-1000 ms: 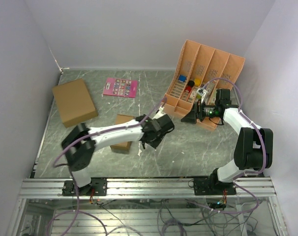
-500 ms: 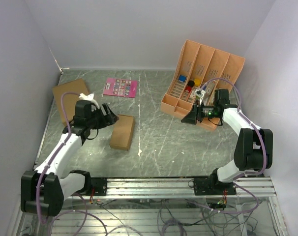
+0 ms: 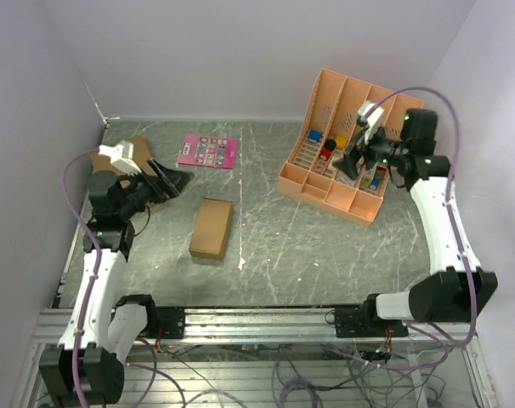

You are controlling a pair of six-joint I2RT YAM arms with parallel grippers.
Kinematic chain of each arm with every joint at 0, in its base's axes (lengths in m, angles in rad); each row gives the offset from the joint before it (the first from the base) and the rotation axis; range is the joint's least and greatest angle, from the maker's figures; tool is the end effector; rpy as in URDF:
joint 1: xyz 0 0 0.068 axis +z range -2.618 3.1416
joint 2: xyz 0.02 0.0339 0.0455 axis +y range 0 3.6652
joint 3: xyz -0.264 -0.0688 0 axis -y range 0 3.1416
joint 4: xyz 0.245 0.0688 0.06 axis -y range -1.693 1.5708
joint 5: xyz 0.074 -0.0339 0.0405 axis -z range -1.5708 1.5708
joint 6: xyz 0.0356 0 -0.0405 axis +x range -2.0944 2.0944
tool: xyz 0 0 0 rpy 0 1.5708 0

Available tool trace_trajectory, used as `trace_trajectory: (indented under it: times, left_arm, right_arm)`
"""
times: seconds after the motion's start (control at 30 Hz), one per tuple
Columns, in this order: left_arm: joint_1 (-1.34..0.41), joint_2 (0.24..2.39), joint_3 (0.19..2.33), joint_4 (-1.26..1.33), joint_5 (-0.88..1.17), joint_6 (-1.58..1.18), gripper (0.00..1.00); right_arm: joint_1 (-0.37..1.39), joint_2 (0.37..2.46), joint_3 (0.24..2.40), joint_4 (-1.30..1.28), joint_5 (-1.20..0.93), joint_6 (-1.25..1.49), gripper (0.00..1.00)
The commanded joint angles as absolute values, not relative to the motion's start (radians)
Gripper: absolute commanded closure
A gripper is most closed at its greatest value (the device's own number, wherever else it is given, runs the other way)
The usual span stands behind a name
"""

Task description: Fold the paper box

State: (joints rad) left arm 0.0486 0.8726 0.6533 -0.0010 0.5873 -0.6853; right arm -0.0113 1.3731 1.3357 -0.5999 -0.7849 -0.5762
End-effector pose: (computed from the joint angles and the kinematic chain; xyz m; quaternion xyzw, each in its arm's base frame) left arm 0.2043 -0.0098 0.2983 -0.0992 0.7623 -0.4019 0.4976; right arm 0.2952 0.0218 0.3641 -0.3953 0.7445 0.2065 0.4969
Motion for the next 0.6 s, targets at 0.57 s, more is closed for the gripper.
trace_trajectory:
  times: [0.57]
  left_arm:
    - [0.064,0.873,1.427,-0.158,0.631,-0.697,0.07]
  right_arm:
    - [-0.020,1.279,2.033,-0.600,-0.564,0.030,0.00]
